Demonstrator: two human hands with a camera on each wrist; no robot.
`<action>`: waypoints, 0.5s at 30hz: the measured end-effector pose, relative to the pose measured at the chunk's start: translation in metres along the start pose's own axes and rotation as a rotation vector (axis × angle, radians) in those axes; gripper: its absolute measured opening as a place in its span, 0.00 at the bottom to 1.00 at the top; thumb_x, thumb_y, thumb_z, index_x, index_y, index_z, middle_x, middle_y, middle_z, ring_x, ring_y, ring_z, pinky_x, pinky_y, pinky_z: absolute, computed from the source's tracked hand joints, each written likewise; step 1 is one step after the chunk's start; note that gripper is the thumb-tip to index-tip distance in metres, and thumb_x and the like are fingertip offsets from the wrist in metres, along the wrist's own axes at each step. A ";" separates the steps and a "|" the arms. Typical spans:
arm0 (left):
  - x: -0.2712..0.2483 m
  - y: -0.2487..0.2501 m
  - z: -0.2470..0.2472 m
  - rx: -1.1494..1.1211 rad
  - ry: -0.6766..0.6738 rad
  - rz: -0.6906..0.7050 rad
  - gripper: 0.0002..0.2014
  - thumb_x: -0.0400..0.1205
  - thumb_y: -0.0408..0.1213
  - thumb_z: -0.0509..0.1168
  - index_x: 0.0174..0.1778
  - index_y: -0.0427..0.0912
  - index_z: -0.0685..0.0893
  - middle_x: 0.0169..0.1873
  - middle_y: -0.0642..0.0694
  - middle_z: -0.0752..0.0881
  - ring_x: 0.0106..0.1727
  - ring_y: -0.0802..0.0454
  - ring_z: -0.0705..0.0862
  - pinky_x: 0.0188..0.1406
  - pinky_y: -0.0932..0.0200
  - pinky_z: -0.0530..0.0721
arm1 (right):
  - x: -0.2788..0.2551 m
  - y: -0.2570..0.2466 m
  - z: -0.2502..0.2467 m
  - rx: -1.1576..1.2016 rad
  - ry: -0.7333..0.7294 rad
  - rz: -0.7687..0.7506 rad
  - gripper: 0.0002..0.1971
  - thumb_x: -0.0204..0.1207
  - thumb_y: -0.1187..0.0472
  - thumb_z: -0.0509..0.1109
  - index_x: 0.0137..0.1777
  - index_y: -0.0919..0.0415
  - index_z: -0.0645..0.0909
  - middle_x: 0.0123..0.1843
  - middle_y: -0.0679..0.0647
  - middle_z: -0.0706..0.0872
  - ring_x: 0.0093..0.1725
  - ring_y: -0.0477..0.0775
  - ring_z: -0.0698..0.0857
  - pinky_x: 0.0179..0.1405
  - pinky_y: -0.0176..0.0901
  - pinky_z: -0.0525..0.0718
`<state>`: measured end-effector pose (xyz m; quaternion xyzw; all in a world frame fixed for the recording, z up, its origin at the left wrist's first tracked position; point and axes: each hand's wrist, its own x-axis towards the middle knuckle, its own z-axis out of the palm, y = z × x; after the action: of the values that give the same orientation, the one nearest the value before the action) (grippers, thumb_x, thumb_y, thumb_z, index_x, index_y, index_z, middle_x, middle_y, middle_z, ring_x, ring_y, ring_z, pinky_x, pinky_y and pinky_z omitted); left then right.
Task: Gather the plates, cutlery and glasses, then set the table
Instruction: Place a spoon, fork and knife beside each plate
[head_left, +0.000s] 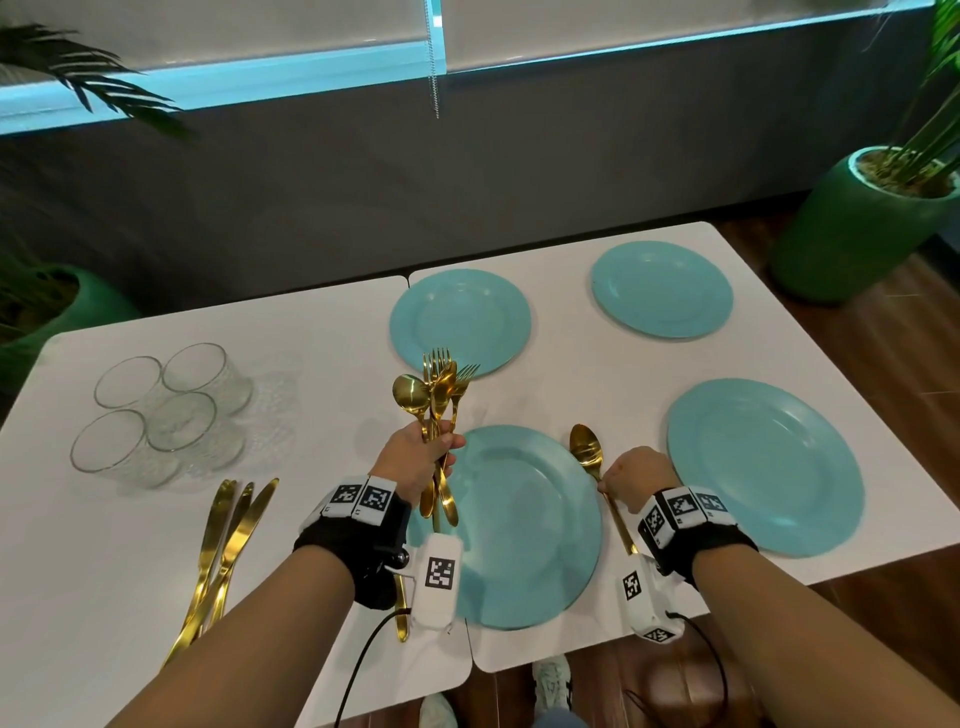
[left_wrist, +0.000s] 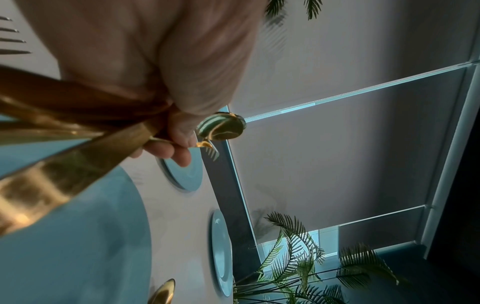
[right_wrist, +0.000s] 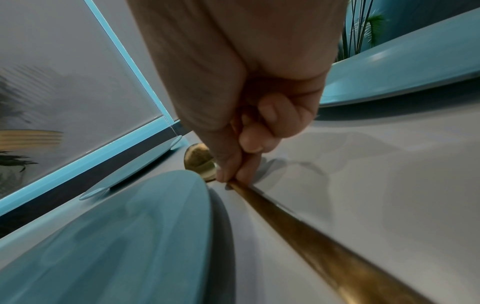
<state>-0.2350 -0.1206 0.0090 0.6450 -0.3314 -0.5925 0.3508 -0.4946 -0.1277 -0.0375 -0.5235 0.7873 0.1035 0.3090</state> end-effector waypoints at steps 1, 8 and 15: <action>0.000 0.000 0.000 0.000 -0.001 0.000 0.07 0.85 0.29 0.58 0.46 0.43 0.79 0.38 0.47 0.86 0.35 0.52 0.79 0.41 0.58 0.80 | 0.001 0.002 0.001 0.039 -0.011 -0.003 0.15 0.78 0.54 0.67 0.57 0.63 0.86 0.58 0.58 0.88 0.59 0.57 0.86 0.48 0.40 0.80; -0.004 0.002 0.005 -0.015 -0.017 0.004 0.07 0.85 0.28 0.58 0.45 0.43 0.78 0.39 0.45 0.86 0.35 0.51 0.79 0.41 0.58 0.80 | 0.002 0.006 0.001 0.163 -0.032 -0.035 0.14 0.76 0.62 0.67 0.58 0.64 0.86 0.58 0.62 0.88 0.59 0.61 0.87 0.50 0.43 0.83; -0.016 0.009 0.012 -0.127 -0.064 -0.001 0.08 0.86 0.27 0.56 0.45 0.41 0.77 0.38 0.44 0.85 0.33 0.51 0.77 0.37 0.59 0.80 | -0.025 -0.023 -0.027 0.311 0.155 -0.202 0.11 0.76 0.60 0.70 0.54 0.64 0.88 0.52 0.57 0.89 0.52 0.58 0.87 0.57 0.46 0.85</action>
<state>-0.2486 -0.1126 0.0245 0.6023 -0.3039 -0.6330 0.3798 -0.4777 -0.1318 0.0017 -0.5520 0.7588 -0.0916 0.3334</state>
